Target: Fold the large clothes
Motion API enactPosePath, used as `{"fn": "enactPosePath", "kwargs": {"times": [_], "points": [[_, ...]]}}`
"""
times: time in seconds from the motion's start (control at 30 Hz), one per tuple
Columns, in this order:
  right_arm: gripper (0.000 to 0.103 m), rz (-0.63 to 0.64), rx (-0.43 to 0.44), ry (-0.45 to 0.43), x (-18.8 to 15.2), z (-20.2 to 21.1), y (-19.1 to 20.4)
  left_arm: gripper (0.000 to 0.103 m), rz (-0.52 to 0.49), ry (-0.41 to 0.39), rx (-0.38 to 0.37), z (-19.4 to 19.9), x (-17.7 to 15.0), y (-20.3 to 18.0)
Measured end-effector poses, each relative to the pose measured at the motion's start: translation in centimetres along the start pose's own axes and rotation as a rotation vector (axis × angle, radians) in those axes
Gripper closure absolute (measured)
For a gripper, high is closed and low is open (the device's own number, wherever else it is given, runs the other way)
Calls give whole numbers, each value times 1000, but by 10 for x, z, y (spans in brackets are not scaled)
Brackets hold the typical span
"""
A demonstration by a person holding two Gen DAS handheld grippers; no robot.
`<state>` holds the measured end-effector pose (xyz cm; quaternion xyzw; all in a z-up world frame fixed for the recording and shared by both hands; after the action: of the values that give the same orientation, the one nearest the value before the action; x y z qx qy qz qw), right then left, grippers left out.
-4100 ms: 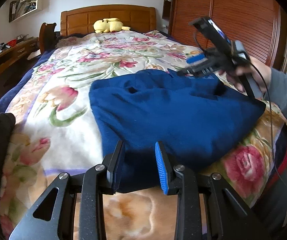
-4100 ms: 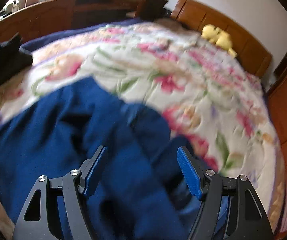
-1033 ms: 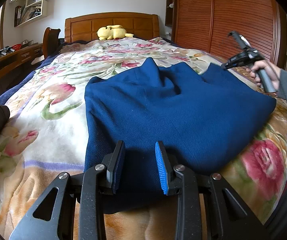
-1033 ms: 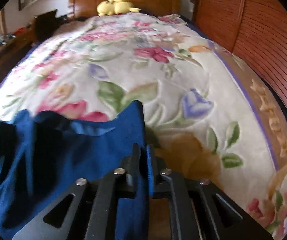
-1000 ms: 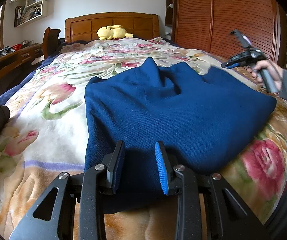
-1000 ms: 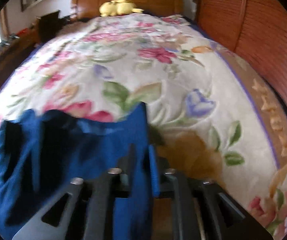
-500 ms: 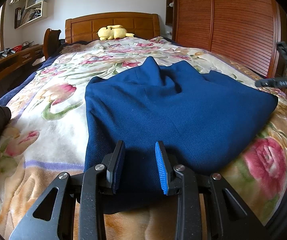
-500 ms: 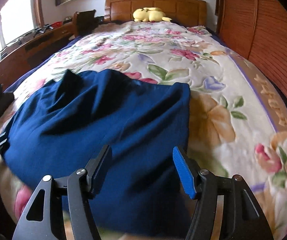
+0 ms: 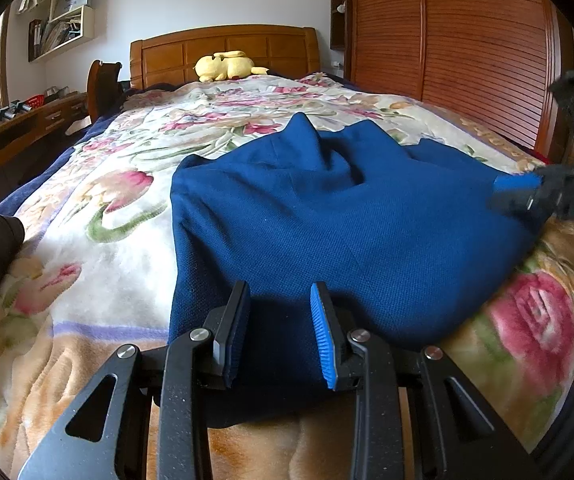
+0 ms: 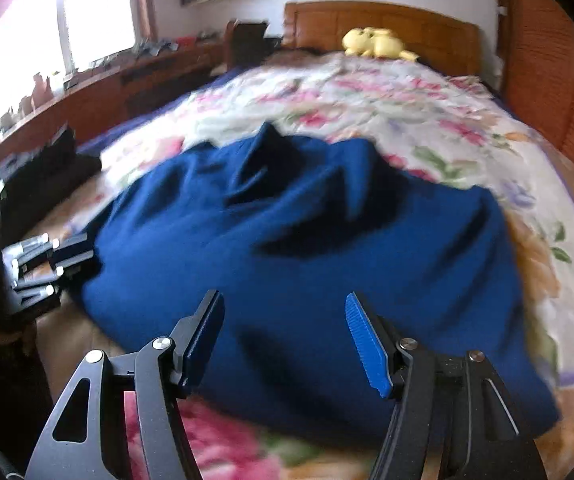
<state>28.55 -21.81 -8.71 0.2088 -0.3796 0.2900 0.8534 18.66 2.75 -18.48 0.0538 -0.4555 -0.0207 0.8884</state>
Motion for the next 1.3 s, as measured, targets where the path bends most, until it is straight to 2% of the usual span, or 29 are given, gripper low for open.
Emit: {"fn": "enactPosePath", "kwargs": {"times": [0.1,0.2,0.27,0.43,0.5,0.57,0.67,0.77,0.93,1.07,1.3], "points": [[38,8,-28,46,-22,-26,-10,71,-14,2,7,3,3,-1],[38,-14,-12,13,-23,-19,-15,71,-56,-25,52,13,9,-7],[38,-20,-14,-2,-21,-11,-15,71,-50,-42,52,24,14,-9],[38,17,-86,-35,-27,15,-24,71,-48,-63,-8,41,34,-33],[38,13,-125,-46,-30,29,-36,71,-58,-55,-48,38,43,-49],[38,13,-204,-59,-37,48,-49,71,-76,-43,-71,32,48,-64],[38,-51,-249,-92,-48,72,-74,71,-93,-17,-115,17,58,-91],[38,-48,-320,-25,-65,64,-90,71,-82,28,-159,4,67,-111],[38,-85,-269,-24,-67,55,-97,71,-97,53,-169,-7,73,-132],[38,-137,-204,-59,-72,61,-111,71,-128,113,-127,-25,62,-139],[35,-129,-228,-76,-81,67,-108,71,-90,97,-138,-27,51,-135]]}}
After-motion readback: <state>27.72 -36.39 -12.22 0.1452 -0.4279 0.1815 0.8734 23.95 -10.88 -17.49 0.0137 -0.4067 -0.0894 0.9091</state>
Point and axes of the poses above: each gripper's, at about its wrist camera, not at the fingertips, and z roughly against the way its jaws point, y to its left, x to its top, the point moved 5 cm from there along -z, roughly the way its jaws point, and after that the axes turned 13 degrees about x, right-handed, at the moved point
